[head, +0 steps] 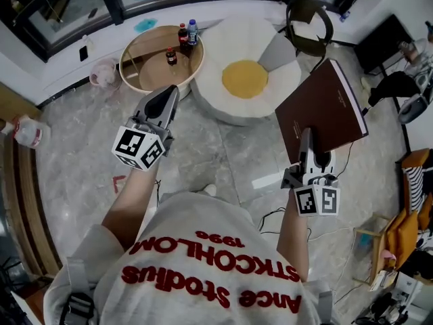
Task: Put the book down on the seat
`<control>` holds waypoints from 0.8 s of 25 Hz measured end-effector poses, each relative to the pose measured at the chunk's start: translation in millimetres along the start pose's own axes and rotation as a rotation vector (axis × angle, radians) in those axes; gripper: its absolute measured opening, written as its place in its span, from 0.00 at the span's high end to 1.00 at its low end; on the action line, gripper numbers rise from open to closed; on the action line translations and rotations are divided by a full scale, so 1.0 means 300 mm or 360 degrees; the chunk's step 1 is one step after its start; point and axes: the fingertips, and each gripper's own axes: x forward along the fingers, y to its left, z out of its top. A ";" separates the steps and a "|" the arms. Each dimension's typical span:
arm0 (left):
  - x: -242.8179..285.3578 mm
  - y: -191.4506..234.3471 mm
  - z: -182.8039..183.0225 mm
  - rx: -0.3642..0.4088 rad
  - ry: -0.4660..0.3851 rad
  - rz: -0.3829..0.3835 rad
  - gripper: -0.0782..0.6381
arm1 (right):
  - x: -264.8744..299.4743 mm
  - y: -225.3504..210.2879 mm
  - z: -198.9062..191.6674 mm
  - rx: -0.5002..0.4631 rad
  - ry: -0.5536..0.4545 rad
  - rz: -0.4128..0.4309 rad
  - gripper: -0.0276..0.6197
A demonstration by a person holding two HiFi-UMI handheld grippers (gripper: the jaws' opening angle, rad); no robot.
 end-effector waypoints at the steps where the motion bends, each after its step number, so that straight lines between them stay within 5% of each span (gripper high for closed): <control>1: 0.008 -0.007 -0.007 -0.0001 -0.0002 0.0002 0.87 | 0.002 -0.009 -0.007 -0.0002 -0.0002 0.0013 0.72; 20: 0.191 -0.046 0.052 0.0018 0.0021 -0.0008 0.87 | 0.141 -0.153 0.034 0.0007 -0.0015 0.0076 0.72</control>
